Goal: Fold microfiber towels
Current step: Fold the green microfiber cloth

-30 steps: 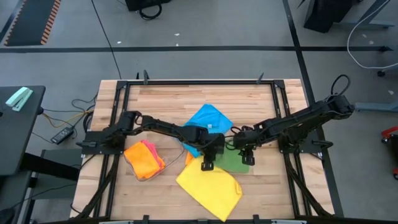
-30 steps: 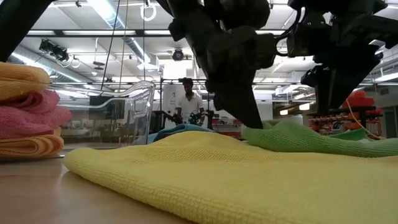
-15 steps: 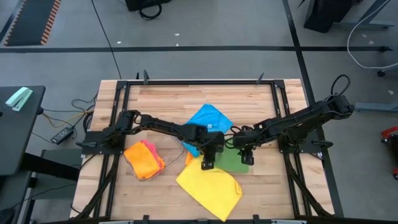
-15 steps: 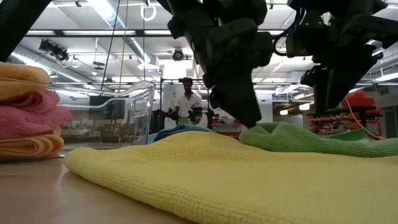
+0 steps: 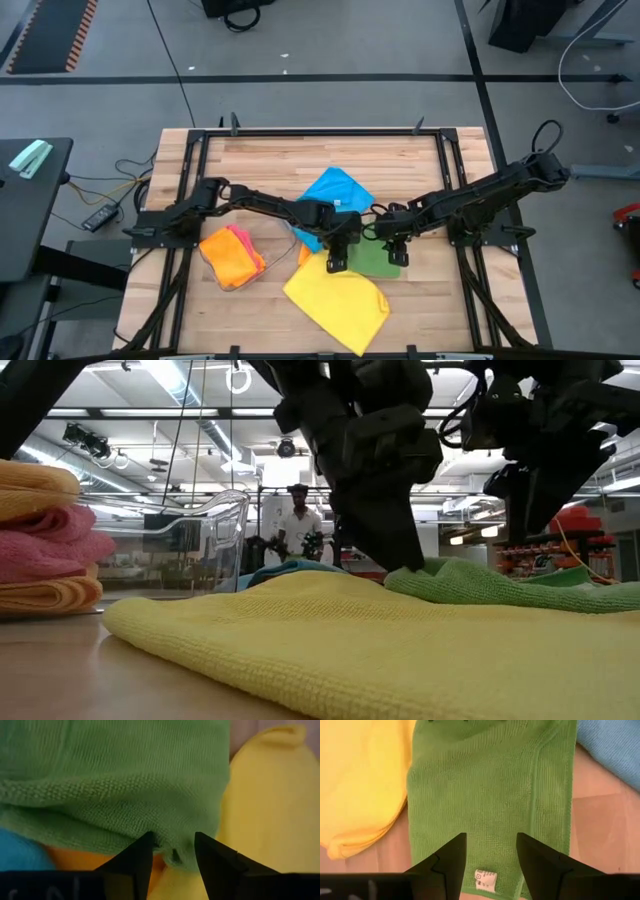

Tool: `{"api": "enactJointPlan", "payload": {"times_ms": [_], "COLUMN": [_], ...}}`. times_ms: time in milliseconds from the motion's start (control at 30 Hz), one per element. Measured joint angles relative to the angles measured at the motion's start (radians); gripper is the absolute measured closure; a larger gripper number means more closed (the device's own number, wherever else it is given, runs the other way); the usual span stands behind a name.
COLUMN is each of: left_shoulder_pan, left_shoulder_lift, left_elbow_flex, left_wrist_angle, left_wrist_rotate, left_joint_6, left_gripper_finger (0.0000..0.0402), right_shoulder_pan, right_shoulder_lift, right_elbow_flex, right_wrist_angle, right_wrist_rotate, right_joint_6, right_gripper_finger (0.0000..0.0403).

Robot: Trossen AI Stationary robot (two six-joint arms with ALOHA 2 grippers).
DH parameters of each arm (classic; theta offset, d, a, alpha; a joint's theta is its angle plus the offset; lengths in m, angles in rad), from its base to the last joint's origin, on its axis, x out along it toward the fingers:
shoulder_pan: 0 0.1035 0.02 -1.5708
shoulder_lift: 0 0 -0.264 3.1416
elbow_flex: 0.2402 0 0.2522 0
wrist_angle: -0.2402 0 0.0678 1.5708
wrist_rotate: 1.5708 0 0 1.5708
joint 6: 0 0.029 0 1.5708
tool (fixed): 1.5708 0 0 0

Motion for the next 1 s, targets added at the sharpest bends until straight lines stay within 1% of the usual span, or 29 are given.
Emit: {"api": "enactJointPlan", "payload": {"times_ms": [267,433,567,767,867,1000], "left_shoulder_pan": [0.011,0.015,0.020,0.022,0.022,0.021], "left_shoulder_lift": [0.015,0.016,0.008,-0.031,-0.025,0.004], "left_elbow_flex": [0.000,0.000,0.000,0.000,0.000,0.000], "left_wrist_angle": [-0.047,-0.054,-0.078,-0.085,-0.088,-0.071], "left_wrist_rotate": [0.002,0.033,0.036,0.039,0.049,0.069], "left_joint_6": [-0.031,-0.032,-0.027,-0.025,-0.025,-0.025], "left_gripper_finger": [0.0275,0.0280,0.0273,0.0247,0.0236,0.0235], "right_shoulder_pan": [0.000,0.000,0.000,0.000,0.000,0.000], "right_shoulder_lift": [0.000,0.000,0.000,0.000,0.000,0.000], "right_elbow_flex": [0.000,0.000,0.000,0.000,0.000,0.000], "right_wrist_angle": [-0.001,0.000,0.001,0.003,0.004,0.004], "right_wrist_rotate": [0.001,0.001,0.001,0.001,0.001,0.014], "right_joint_6": [0.002,0.002,0.002,-0.001,-0.004,-0.005], "right_gripper_finger": [0.0221,0.0221,0.0221,0.0221,0.0221,0.0221]}}
